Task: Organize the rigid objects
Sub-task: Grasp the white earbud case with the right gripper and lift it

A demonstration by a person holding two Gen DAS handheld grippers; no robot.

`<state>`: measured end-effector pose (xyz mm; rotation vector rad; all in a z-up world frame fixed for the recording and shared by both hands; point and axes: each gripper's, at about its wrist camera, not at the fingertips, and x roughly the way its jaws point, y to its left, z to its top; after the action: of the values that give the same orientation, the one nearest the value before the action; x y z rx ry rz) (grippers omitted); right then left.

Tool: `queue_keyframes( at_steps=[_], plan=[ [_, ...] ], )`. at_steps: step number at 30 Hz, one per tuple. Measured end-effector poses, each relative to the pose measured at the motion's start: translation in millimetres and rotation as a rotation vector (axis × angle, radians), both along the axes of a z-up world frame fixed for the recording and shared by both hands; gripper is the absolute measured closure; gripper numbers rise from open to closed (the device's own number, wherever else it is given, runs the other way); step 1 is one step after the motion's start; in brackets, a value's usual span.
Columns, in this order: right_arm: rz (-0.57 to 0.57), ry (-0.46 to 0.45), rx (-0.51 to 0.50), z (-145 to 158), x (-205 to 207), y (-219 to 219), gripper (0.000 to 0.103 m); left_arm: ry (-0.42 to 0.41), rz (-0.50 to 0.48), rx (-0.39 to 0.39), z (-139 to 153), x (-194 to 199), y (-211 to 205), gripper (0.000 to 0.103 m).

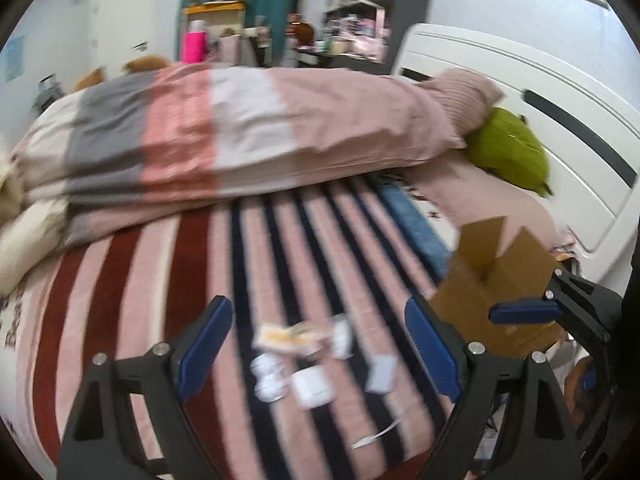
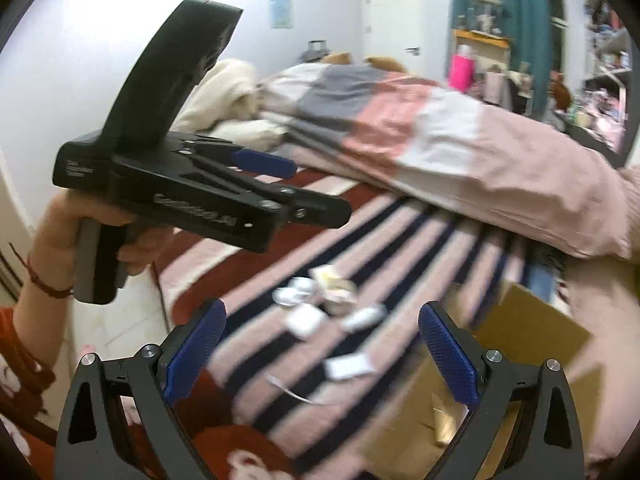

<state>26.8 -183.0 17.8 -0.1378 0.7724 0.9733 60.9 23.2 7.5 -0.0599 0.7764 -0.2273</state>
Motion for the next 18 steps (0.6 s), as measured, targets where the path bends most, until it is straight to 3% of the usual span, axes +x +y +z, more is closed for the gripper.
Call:
queue_keyframes(
  at_steps=[4,9,14,18],
  plan=[
    [0.103,0.051,-0.033,-21,-12,61,0.006,0.029,0.060,0.002,-29,-12,43,0.017],
    [0.084,0.168,-0.079,-77,-3,103,0.007,0.080,0.090,-0.020,-68,-23,71,0.017],
    [-0.023,0.279,-0.140,-140,17,115,0.029,0.123,0.111,-0.064,-93,-28,88,0.017],
    [-0.064,0.333,-0.178,-170,32,124,0.045,0.132,0.117,-0.065,-100,-27,91,0.017]
  ],
)
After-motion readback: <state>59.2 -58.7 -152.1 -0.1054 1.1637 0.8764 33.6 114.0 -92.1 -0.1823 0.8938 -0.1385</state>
